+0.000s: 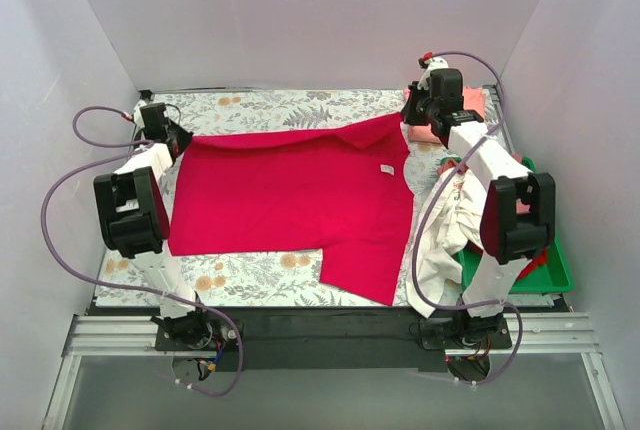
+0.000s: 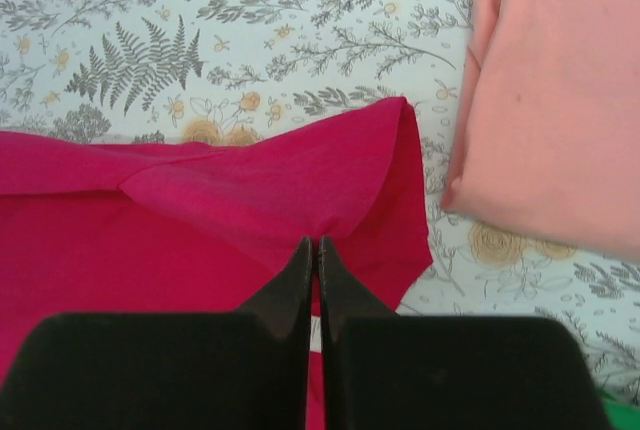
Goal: Fold and stack the t-shirts
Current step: Fold the tshirt
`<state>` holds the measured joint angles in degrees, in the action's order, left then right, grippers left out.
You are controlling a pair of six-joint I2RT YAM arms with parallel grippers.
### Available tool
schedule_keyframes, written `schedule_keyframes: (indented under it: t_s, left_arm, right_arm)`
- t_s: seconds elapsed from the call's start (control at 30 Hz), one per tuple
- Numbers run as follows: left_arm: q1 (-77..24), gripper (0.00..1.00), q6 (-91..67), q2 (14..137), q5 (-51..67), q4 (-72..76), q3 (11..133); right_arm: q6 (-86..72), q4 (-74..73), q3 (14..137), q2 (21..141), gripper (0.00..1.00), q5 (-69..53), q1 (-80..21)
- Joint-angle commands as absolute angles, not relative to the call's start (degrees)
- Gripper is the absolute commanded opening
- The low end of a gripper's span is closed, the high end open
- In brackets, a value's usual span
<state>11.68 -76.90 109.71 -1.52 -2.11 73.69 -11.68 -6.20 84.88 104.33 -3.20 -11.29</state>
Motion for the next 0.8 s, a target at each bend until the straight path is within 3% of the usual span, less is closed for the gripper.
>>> schedule_keyframes:
  t_s: [0.0,0.7,0.77]
  left_arm:
    - [11.87,0.00,-76.20,103.19,-3.17,-2.02,70.41]
    - [11.87,0.00,-75.41,91.50,-9.66,-9.84,59.07]
    - [11.87,0.06,-76.02,90.80,-12.03,-10.98,57.83]
  right_arm:
    - [-12.57,-10.10,79.04,98.98,0.01,-2.64,-11.07]
    - [-13.71,-13.97,60.57,83.85,0.01,-4.92,-11.07]
    - [-12.92,-13.97,58.03,83.06,0.02,-6.06,-10.99]
